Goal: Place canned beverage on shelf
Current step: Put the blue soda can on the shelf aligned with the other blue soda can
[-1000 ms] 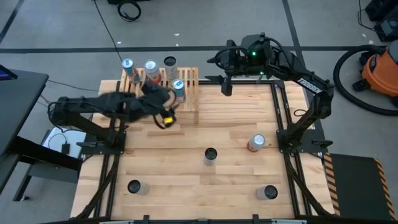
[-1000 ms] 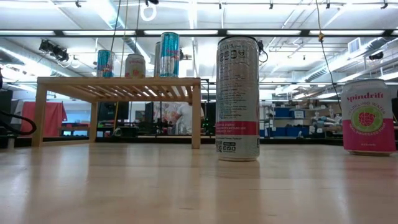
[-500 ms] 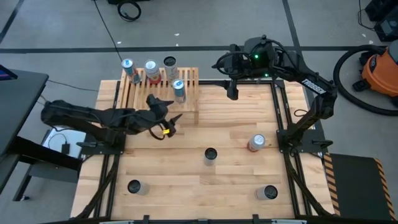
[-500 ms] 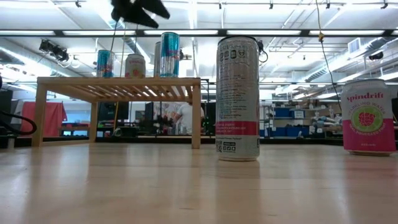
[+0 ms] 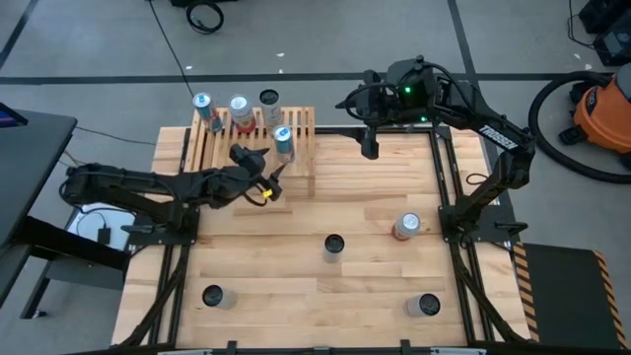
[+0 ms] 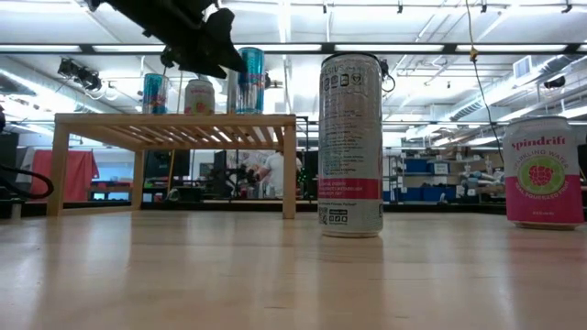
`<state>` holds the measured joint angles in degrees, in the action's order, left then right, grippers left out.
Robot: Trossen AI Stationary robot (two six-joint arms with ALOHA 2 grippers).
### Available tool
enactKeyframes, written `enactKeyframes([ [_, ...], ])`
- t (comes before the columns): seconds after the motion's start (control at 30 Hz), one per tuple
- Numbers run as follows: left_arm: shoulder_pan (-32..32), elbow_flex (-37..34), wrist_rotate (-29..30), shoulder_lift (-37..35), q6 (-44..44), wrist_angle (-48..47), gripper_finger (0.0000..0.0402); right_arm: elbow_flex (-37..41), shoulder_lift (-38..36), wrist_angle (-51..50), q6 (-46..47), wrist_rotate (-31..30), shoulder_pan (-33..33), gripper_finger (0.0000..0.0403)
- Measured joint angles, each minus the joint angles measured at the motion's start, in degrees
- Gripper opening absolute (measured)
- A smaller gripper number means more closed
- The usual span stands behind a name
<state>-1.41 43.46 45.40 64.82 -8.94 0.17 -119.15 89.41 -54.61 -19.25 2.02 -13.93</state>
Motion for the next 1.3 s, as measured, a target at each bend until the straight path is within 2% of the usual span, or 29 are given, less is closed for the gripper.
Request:
enactKeyframes([
  [0.13,-2.42,-0.02,-0.40,0.00,0.85,1.98,0.0315,0.00,0.00,0.02,-1.39,1.05,0.02,0.0284],
  [0.4,-6.94,0.02,-9.24,0.87,0.64,6.00,0.0315,0.00,0.00,0.02,-1.69,1.05,0.00,0.0284],
  [0.6,-8.75,0.02,-11.00,0.83,1.10,6.76,0.0315,0.00,0.04,0.02,-1.94,1.07,0.00,0.0284],
  [1.0,-13.79,0.02,-19.73,0.83,0.34,9.11,0.0315,0.00,0.04,0.04,-1.96,1.07,0.00,0.0284],
  [1.3,-14.94,0.02,-20.21,1.84,0.81,9.61,0.0315,0.00,0.04,0.11,-1.96,1.07,0.00,0.0284],
])
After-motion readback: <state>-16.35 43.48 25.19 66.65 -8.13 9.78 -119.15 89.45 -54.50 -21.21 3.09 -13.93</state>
